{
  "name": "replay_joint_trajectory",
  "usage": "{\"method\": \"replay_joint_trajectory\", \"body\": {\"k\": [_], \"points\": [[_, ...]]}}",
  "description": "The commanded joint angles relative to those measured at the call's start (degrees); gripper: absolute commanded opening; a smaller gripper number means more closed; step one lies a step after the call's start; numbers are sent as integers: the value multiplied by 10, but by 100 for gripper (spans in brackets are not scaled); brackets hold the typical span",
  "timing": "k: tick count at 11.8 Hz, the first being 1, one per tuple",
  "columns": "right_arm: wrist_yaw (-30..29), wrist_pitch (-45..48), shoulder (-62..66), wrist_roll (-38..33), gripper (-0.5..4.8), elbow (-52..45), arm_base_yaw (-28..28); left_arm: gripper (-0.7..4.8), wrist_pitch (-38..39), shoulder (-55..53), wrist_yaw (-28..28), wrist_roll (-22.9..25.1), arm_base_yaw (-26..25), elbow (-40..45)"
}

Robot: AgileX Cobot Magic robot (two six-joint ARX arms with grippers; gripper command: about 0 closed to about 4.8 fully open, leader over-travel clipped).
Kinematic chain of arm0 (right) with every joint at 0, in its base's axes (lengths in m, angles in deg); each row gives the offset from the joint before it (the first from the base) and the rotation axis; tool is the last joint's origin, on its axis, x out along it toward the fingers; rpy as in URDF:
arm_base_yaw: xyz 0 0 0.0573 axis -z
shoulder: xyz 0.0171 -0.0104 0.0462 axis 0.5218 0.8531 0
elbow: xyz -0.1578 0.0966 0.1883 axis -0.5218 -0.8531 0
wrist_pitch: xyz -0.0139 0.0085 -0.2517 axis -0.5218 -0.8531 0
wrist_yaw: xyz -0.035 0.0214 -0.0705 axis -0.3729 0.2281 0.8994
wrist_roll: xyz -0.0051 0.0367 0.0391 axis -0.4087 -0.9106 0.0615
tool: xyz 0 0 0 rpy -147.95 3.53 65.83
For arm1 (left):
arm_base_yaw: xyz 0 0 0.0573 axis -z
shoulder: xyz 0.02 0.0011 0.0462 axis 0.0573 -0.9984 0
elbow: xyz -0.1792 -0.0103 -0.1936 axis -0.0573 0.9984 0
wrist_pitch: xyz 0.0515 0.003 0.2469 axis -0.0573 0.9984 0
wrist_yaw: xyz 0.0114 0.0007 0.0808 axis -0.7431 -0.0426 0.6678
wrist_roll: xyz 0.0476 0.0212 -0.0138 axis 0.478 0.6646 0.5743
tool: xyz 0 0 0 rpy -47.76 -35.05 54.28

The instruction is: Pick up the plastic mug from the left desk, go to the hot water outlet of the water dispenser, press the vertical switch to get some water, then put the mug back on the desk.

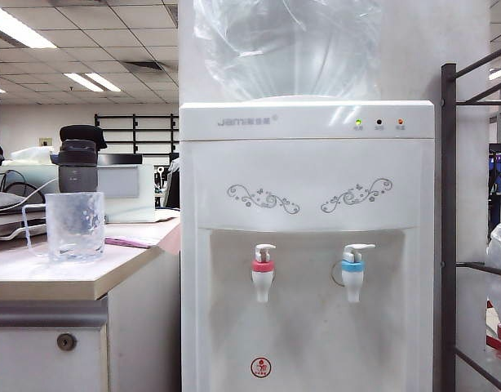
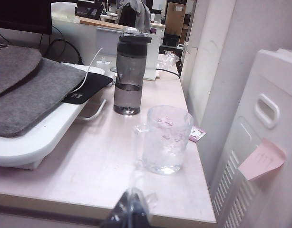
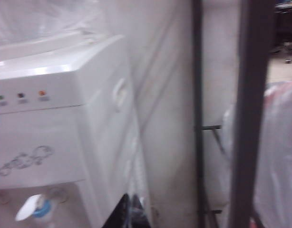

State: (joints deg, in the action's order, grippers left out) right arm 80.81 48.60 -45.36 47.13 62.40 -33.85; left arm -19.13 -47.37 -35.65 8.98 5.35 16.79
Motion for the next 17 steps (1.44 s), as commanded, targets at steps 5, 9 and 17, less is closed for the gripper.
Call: {"method": "replay_joint_trajectory", "body": {"k": [5,9,17], "points": [[-38,-64,0,41,479,85,-1,479,-11,1,-2,-51,0,-40],[-80,-78,22,45,479,197,-1,479,-13,-28,-26,-109,1,-131],[-119,9,266,43,479,340,-2,479,-445,-742,80,-99,1,-208]]}}
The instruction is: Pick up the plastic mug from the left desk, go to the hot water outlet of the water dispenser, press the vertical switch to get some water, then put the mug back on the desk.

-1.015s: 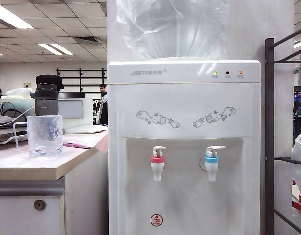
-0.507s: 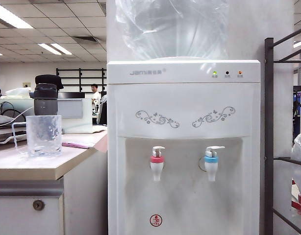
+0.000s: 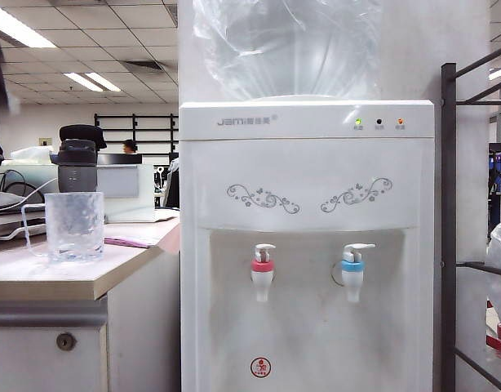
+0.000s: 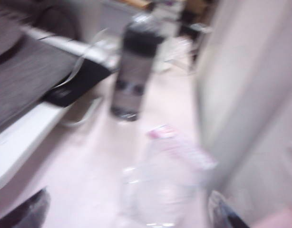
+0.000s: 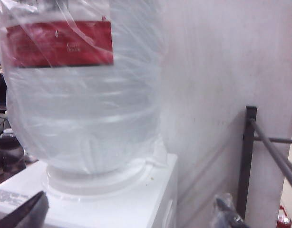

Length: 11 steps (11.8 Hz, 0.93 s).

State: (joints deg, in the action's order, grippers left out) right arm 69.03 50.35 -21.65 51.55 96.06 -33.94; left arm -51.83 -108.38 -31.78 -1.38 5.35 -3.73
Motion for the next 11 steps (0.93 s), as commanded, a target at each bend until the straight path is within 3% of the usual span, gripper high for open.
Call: {"method": "replay_joint_trajectory", "body": {"k": [1,2,3,4,5,7,8,11], "points": [[-1,-9,37,-1,479,4,-1,479,-145,-170,41,18,1,-3],[-1,-7,67,5,479,4,0,479,-235,-282,40,77,1,-3],[-1,-7,80,5,479,4,-1,479,-301,-338,41,81,0,-8],[-1,-9,94,5,479,3,0,479,-314,-423,41,95,0,-68],[-1,-10,100,5,479,3,0,479,-314,-441,42,95,0,-86],[-1,-14,106,5,479,3,0,479,-311,-503,118,95,0,-158],[-1,-14,106,5,479,3,0,479,-309,-508,130,95,0,-167],[-1,-14,106,5,479,3,0,479,-302,-539,128,95,-1,-208]]}}
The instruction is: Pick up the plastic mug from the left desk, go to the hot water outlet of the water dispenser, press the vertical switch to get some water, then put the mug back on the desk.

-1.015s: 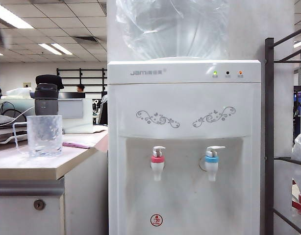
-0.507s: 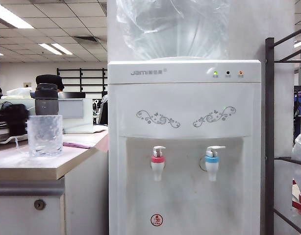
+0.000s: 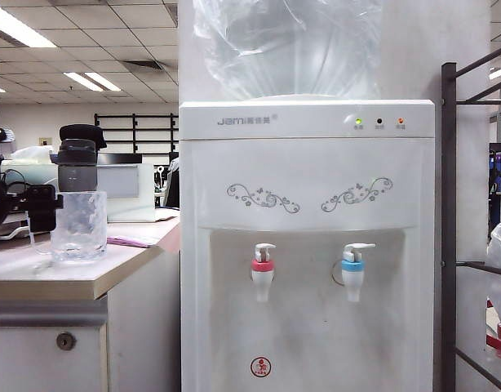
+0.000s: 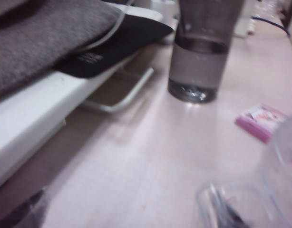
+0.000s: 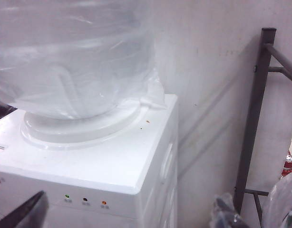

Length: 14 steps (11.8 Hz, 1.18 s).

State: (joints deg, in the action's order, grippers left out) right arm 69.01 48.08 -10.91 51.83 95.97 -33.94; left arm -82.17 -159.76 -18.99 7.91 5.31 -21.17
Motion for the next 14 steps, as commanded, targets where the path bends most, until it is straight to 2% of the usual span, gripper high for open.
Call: {"method": "replay_joint_trajectory", "body": {"k": [1,3,4,5,6,7,8,9,12,13,14], "points": [[-1,8,-2,2,479,4,0,5,5,-25,-1,0,-1,-33],[-3,2,-2,2,479,4,-1,-5,6,-25,-12,0,0,-33],[-76,-50,5,1,109,4,-1,-5,6,-25,-12,0,0,-33],[-110,-63,6,2,11,4,-1,-5,6,-25,-12,0,0,-33],[-148,-91,10,4,-2,4,-3,-5,6,-25,-12,0,0,-33],[-160,-127,10,14,-2,4,-16,-5,6,-25,-12,0,0,-33],[-166,-165,10,60,-2,4,-81,-5,6,-25,-12,0,0,-33],[-151,-157,19,59,-2,4,-145,-5,6,-25,-12,0,0,-33],[30,-139,89,40,-2,4,-393,-5,9,-25,-8,0,1,-33],[95,-104,135,12,-1,4,-464,-6,-24,11,-1,0,5,1],[96,-104,135,13,-1,4,-454,-5,-24,32,-1,0,9,23]]}}
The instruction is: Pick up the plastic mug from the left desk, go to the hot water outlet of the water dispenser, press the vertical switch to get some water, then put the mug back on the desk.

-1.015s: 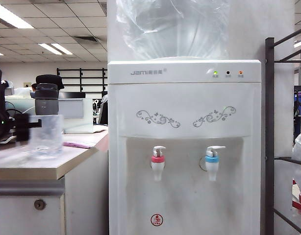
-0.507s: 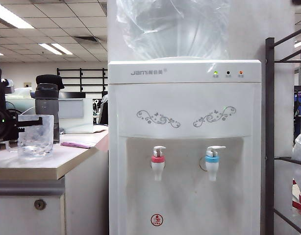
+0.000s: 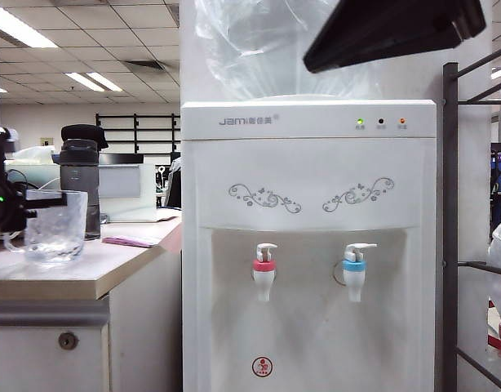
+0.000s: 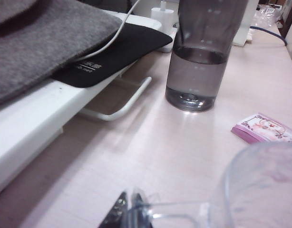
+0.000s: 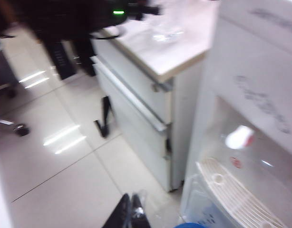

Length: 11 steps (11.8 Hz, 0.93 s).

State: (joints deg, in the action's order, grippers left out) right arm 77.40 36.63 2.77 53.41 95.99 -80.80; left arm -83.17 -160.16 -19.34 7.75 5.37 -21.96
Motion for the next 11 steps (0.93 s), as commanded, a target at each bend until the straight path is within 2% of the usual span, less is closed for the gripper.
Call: {"method": "replay_joint_trajectory", "body": {"k": [1,2,5,6,8,9,11], "points": [[12,10,-2,-2,-1,3,37,-5,-15,97,4,1,31,90],[14,-1,-2,-1,-1,3,73,-6,-20,195,4,1,87,160],[12,-9,-2,-1,-2,3,94,-5,-21,266,21,2,158,204],[12,-9,-2,-1,-1,3,93,-5,3,297,159,2,329,212],[12,-9,-2,-1,-1,3,93,-6,52,297,145,1,379,212],[12,-9,-2,-1,-1,3,93,-5,99,296,79,1,401,212],[12,-9,-2,-1,-1,3,93,-5,116,274,-24,1,400,212]]}}
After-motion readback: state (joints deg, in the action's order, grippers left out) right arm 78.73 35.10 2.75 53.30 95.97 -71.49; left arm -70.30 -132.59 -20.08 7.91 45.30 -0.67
